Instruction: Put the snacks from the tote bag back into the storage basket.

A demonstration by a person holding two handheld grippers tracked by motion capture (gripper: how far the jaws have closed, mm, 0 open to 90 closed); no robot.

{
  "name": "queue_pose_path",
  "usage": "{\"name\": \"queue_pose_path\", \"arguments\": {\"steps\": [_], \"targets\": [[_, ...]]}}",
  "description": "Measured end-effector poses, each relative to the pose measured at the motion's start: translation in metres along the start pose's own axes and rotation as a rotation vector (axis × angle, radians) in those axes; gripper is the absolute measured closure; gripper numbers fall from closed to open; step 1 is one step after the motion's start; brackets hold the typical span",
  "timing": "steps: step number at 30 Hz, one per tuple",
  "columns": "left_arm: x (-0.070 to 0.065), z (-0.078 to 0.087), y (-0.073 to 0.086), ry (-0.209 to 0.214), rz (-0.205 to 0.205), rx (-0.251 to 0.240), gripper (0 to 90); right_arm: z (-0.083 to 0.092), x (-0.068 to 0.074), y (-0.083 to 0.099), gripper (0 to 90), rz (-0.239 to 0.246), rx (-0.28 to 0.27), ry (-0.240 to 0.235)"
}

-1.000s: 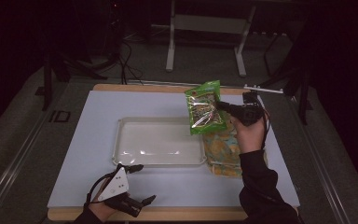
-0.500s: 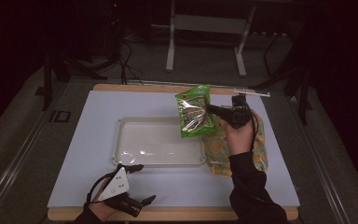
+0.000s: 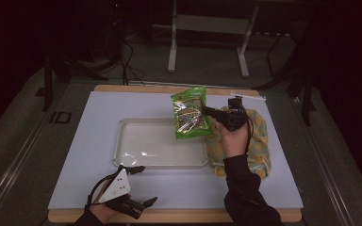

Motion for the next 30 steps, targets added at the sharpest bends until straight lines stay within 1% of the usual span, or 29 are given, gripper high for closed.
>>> {"name": "queue_pose_path", "arguments": {"steps": [7,12,16,19,22,25,30], "targets": [[0.0,0.0,0.0,0.001,-0.002,0.002,1.3,-0.011,-0.006,0.011,88.1,-0.043,0.013,-0.022],[0.0,0.0,0.0,0.003,-0.001,0.002,1.3,-0.018,-0.01,0.018,88.2,-0.054,0.01,-0.017],[0.0,0.0,0.0,0.003,-0.003,0.002,1.2,-0.021,-0.015,0.024,88.2,-0.082,0.005,-0.024],[0.0,0.0,0.0,0.003,-0.004,0.002,1.3,-0.025,-0.019,0.03,88.2,-0.093,0.003,-0.024],[-0.001,0.0,-0.001,0.003,-0.008,0.001,1.2,-0.028,-0.023,0.036,88.2,-0.114,-0.004,-0.035],[-0.001,0.0,-0.001,0.005,-0.011,0.003,1.2,-0.033,-0.026,0.043,88.2,-0.126,-0.003,-0.034],[-0.002,-0.001,-0.001,0.005,-0.009,0.003,1.2,-0.041,-0.034,0.054,88.1,-0.147,0.016,-0.031]]}}
Point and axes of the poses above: each handheld gripper's, and its own axes: z roughly backward along the jaws, y roughly out of its underside, x roughly to its left, the point moved 4 cm from there along -z, roughly forward along the jaws, and after that the axes turned 13 degrees about -z, right-handed, at the moved point
